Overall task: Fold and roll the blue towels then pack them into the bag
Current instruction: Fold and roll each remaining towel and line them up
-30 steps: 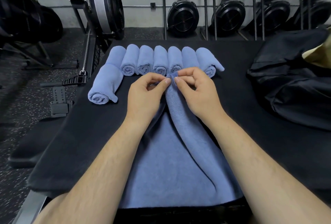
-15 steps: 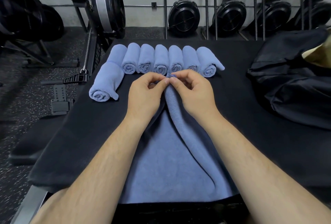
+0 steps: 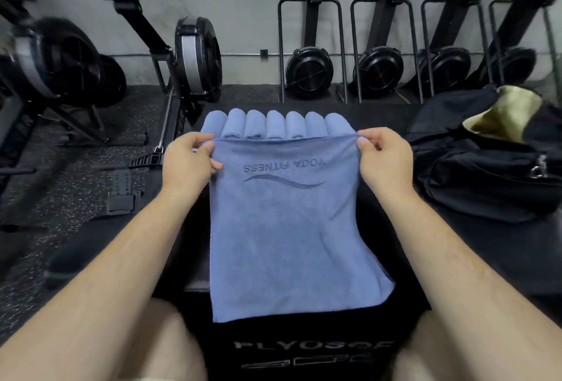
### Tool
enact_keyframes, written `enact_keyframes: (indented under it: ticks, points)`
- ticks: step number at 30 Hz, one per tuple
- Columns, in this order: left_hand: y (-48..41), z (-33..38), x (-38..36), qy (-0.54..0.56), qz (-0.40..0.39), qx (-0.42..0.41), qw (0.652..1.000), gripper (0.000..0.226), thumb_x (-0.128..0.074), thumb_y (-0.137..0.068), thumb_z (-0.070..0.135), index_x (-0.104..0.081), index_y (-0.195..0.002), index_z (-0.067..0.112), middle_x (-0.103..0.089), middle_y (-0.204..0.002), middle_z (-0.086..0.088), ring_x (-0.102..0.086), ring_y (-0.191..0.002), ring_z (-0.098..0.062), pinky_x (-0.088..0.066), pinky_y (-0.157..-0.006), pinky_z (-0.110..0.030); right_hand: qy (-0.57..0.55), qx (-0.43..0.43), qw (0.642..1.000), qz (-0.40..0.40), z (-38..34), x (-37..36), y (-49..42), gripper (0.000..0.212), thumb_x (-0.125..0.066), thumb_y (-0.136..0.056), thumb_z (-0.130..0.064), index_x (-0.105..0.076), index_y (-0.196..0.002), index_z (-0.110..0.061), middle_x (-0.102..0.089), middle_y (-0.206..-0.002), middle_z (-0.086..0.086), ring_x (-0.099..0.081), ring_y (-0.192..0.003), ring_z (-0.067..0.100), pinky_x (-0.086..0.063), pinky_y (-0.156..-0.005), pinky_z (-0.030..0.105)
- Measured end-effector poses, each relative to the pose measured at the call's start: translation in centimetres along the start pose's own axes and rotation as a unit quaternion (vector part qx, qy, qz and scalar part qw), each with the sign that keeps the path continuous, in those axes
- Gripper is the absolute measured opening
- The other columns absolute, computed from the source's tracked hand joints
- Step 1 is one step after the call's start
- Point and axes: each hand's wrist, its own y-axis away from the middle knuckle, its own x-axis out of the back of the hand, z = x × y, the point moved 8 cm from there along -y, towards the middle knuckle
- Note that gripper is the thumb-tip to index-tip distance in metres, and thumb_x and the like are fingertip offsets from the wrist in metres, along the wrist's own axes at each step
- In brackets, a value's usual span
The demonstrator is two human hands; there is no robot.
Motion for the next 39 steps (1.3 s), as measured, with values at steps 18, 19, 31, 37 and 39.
enact_keyframes:
  ticks: [18,19,31,37,39]
  points:
    - [4.2,15.1,10.5,0.041,-0.013,-0.097,0.994,0.008,-0.060,-0.100,0.010,-0.067,-0.097,0.008,-0.074,-0.076,-0.009,-0.072,-0.064,-0.016,-0.062,-0.082,-0.041,0.039,0.034,0.998,-0.047,-14.2,8.9,2.6,0.013,-0.057,-0.099,-0.017,-0.068,-0.098,-0.013,-0.071,-0.060,-0.001,-0.059,-0.053,-0.008,-0.042,-0.063,0.022]
    - [4.6,15.7,10.9,0.051,-0.004,-0.101,0.994,0.009,-0.060,-0.100,0.010,-0.068,-0.098,0.007,-0.073,-0.076,-0.008,-0.071,-0.064,-0.016,-0.062,-0.082,-0.040,0.034,0.037,0.998,-0.044,-15.0,9.3,2.7,0.013,-0.056,-0.100,-0.017,-0.068,-0.098,-0.012,-0.070,-0.059,-0.002,-0.058,-0.053,-0.009,-0.040,-0.062,0.020]
    - [5.6,22.2,13.7,0.100,0.058,-0.141,0.983,0.013,-0.058,-0.100,0.013,-0.070,-0.099,0.007,-0.071,-0.070,-0.001,-0.069,-0.057,-0.006,-0.056,-0.067,-0.026,-0.031,0.124,0.989,0.073,-22.4,14.9,3.8,0.017,-0.054,-0.098,-0.023,-0.068,-0.100,-0.012,-0.066,-0.096,-0.006,-0.058,-0.084,0.008,-0.039,-0.067,0.014]
    - [3.3,21.7,11.8,0.091,0.054,-0.139,0.985,0.014,-0.060,-0.099,0.014,-0.069,-0.088,0.016,-0.073,-0.082,-0.004,-0.070,-0.062,-0.006,-0.061,-0.077,-0.035,-0.013,0.086,0.994,0.061,-20.6,13.3,1.5,0.017,-0.052,-0.094,-0.021,-0.066,-0.092,-0.011,-0.065,-0.088,-0.006,-0.055,-0.077,0.008,-0.039,-0.062,0.019]
    - [2.2,20.6,10.5,0.091,0.043,-0.123,0.987,0.017,-0.061,-0.098,0.014,-0.067,-0.084,0.020,-0.072,-0.082,-0.001,-0.071,-0.066,-0.011,-0.060,-0.086,-0.041,-0.004,0.068,0.996,0.054,-19.2,12.2,0.7,0.016,-0.053,-0.093,-0.020,-0.065,-0.089,-0.011,-0.065,-0.085,-0.004,-0.055,-0.072,0.007,-0.038,-0.060,0.019]
